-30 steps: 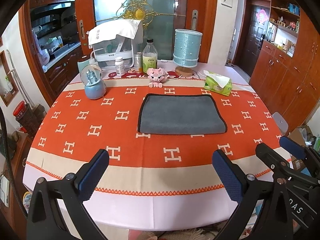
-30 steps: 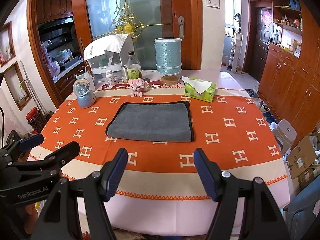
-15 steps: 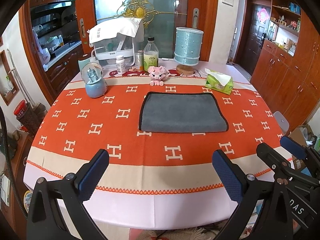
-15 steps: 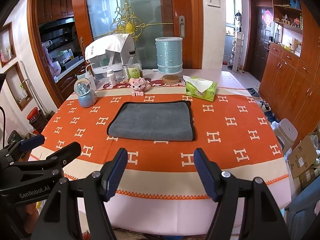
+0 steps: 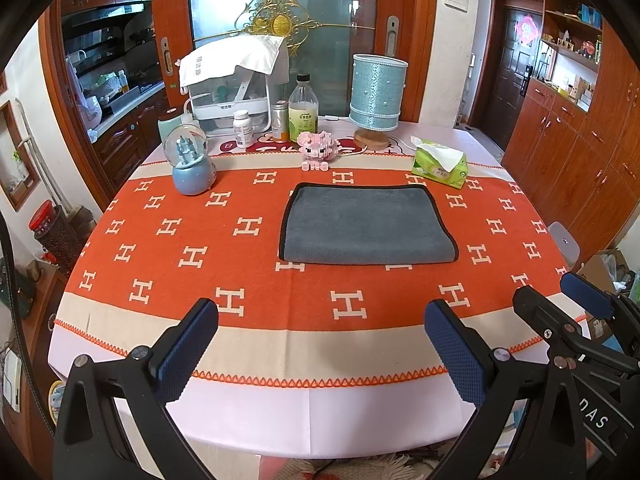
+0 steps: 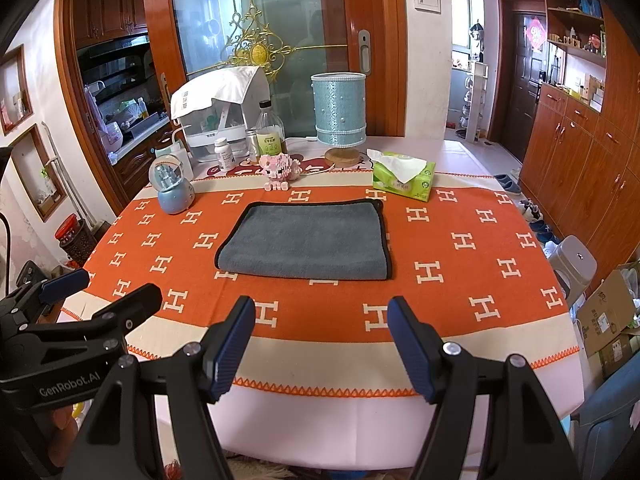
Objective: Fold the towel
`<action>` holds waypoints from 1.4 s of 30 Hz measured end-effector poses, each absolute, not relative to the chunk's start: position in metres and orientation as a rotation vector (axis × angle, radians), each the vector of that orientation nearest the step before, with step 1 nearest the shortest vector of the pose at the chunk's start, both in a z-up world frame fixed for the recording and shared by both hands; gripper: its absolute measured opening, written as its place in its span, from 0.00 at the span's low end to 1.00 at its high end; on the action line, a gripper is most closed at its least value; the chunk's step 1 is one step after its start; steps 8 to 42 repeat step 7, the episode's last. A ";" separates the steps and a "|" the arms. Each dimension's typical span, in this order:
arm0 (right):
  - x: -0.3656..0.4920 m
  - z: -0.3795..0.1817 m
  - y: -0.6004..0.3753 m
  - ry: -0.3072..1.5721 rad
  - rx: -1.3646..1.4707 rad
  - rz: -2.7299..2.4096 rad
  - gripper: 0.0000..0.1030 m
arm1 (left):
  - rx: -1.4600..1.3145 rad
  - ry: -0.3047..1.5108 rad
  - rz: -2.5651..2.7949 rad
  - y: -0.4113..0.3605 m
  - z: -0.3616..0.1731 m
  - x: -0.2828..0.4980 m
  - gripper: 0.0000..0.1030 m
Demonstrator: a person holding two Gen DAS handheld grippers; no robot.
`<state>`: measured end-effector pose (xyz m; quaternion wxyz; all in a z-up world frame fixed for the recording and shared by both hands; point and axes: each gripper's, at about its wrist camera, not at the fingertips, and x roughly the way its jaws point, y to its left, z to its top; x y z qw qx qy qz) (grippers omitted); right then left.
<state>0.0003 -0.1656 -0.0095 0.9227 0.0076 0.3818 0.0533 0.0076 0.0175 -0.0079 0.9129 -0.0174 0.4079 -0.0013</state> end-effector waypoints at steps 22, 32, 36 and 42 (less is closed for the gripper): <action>0.000 -0.009 -0.165 0.784 0.016 0.110 0.67 | -0.036 0.842 -0.003 0.018 -0.008 0.008 0.99; 0.000 -0.009 -0.165 0.784 0.016 0.110 0.67 | -0.036 0.842 -0.003 0.018 -0.008 0.008 0.99; 0.000 -0.009 -0.165 0.784 0.016 0.110 0.67 | -0.036 0.842 -0.003 0.018 -0.008 0.008 0.99; 0.000 -0.009 -0.165 0.784 0.016 0.110 0.67 | -0.036 0.842 -0.003 0.018 -0.008 0.008 0.99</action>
